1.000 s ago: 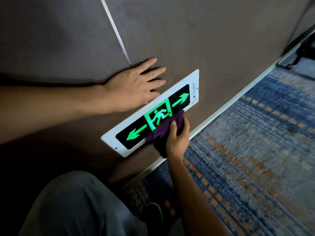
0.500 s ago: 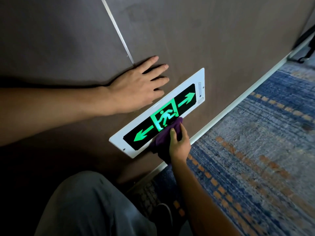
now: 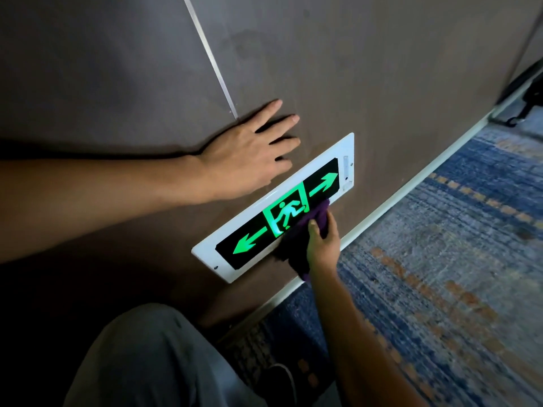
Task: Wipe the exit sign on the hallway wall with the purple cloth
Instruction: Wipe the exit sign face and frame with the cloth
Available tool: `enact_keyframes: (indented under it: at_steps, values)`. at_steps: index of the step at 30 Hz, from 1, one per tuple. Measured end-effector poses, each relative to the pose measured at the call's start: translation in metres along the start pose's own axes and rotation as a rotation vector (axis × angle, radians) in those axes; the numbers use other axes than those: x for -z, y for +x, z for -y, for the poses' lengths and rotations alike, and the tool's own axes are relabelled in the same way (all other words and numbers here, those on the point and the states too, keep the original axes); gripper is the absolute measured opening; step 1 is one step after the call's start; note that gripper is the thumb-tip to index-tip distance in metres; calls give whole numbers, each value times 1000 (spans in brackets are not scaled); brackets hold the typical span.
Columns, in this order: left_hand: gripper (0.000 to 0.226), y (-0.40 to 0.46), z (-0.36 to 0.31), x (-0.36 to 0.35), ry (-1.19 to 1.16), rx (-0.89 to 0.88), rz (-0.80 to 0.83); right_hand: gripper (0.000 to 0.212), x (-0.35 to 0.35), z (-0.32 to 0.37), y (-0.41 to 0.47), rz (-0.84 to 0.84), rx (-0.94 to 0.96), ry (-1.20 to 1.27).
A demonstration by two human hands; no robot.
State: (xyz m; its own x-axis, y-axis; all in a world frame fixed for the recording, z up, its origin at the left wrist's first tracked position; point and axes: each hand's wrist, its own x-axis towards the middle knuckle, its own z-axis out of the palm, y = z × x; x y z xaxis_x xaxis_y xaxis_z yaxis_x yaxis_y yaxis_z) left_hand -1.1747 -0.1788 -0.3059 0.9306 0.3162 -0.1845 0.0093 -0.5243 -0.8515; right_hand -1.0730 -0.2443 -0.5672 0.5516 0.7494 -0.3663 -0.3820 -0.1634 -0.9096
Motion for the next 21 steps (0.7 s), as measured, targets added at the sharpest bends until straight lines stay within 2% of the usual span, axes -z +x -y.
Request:
enact_keyframes:
  at_steps: [4, 7, 21]
  values:
    - [44, 6, -3, 0, 7, 7, -4, 56, -18, -36, -52, 50, 21, -79]
    - [41, 10, -5, 1, 7, 5, 6, 56, -19, -44, -61, 38, 36, -138]
    - [32, 18, -3, -7, -26, 24, -24, 41, 19, 37, 58, -96, 26, -109]
